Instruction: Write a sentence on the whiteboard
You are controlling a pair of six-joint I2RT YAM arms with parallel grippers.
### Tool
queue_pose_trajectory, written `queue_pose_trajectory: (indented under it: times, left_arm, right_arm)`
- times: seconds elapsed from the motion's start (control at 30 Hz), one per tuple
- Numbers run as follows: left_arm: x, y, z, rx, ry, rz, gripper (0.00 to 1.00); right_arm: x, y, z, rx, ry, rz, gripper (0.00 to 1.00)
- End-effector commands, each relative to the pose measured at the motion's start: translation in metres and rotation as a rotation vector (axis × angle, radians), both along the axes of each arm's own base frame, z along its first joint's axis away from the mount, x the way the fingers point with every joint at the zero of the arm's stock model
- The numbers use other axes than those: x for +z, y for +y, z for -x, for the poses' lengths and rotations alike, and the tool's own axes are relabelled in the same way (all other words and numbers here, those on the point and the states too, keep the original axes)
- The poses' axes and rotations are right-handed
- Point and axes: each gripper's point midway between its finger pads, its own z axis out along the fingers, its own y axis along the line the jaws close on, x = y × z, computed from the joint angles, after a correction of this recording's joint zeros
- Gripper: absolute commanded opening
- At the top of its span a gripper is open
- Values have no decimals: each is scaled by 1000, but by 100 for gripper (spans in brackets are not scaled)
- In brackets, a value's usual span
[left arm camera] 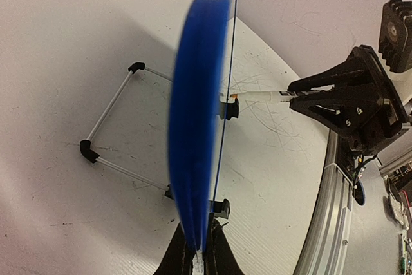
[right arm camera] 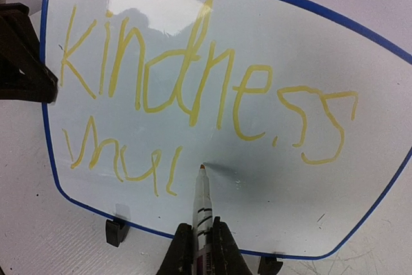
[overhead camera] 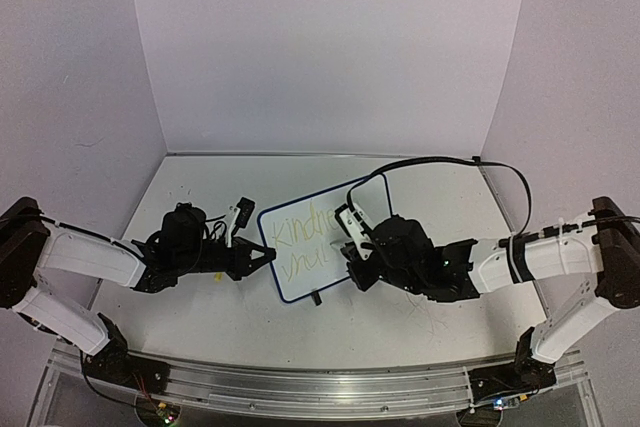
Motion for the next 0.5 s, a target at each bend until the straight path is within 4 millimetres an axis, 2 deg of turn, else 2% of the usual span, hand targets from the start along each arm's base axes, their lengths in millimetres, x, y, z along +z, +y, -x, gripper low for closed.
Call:
queue_pose_trajectory:
  times: [0.0, 0.2, 0.47]
  left_arm:
    - [-11, 8, -7, 41, -7, -73, 0]
    - [-12, 8, -6, 40, -2, -76, 0]
    - [-10, 9, -7, 42, -8, -73, 0]
  right_arm:
    - [26, 10, -11, -27, -55, -59, 0]
    - [29, 10, -14, -40, -67, -63, 0]
    - [13, 10, -12, -41, -33, -40, 0]
